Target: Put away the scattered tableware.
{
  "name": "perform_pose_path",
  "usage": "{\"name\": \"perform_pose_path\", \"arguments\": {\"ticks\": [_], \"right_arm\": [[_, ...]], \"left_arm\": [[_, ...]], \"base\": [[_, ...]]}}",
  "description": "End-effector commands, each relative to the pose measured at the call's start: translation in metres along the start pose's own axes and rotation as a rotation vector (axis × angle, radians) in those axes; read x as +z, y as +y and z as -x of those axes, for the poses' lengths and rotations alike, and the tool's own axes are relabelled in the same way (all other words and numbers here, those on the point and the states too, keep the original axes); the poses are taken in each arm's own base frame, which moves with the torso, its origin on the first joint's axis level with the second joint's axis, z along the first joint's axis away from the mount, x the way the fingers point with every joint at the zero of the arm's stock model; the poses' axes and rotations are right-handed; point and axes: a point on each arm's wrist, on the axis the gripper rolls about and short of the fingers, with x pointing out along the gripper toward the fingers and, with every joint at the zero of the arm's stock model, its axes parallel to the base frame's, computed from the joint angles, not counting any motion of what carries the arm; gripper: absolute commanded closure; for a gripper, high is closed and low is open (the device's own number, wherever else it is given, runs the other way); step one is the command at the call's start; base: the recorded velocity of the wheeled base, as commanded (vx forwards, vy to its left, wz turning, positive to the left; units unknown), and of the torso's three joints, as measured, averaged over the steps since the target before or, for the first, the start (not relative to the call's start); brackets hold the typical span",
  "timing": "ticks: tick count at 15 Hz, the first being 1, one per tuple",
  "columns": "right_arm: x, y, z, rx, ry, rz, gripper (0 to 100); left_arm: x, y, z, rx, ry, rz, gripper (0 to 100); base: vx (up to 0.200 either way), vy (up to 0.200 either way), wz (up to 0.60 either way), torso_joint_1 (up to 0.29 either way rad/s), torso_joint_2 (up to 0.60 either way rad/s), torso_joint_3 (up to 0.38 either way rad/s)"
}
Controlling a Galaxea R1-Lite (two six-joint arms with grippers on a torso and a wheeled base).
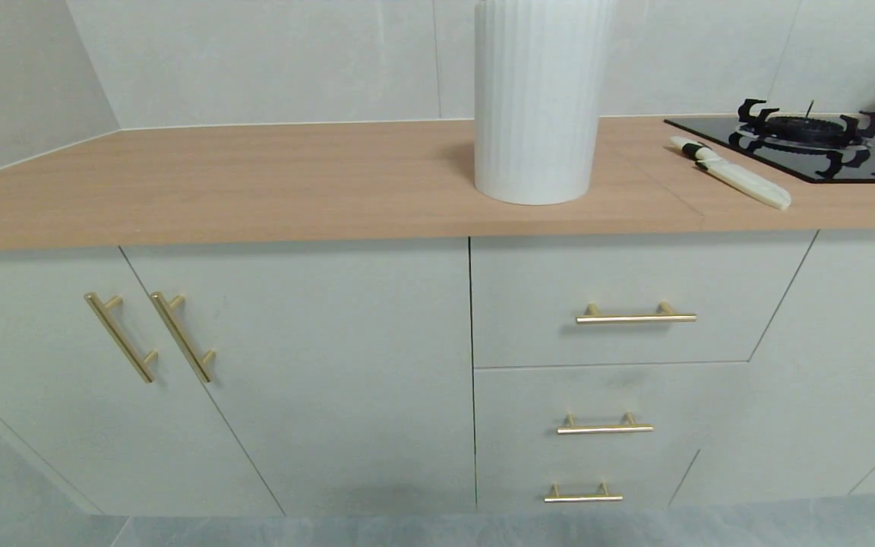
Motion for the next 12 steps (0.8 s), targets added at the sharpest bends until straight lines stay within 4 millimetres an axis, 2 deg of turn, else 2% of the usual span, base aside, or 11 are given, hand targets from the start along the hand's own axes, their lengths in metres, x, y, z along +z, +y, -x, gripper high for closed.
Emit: {"name": "perform_pose_path", "arguments": {"ticks": [1, 2, 12], "right_arm": [[0.0000, 0.0000, -0.0001, 0.001, 0.001, 0.001, 0], [0.0000, 0.0000, -0.0001, 0.001, 0.001, 0.001, 0], [0.0000, 0.0000, -0.0001, 0.001, 0.001, 0.000, 0]], "left_arm": [[0.0001, 0.0000, 0.0000, 0.001, 0.000, 0.000, 0], [0.0001, 0.0000, 0.0000, 0.001, 0.000, 0.000, 0], [0.0001, 0.0000, 0.0000, 0.001, 0.000, 0.001, 0]], "base": [[0.000, 0.000, 0.00, 0.000, 0.00, 0.000], [0.000, 0.000, 0.00, 0.000, 0.00, 0.000], [0.200, 0.000, 0.00, 0.006, 0.00, 0.005]]}}
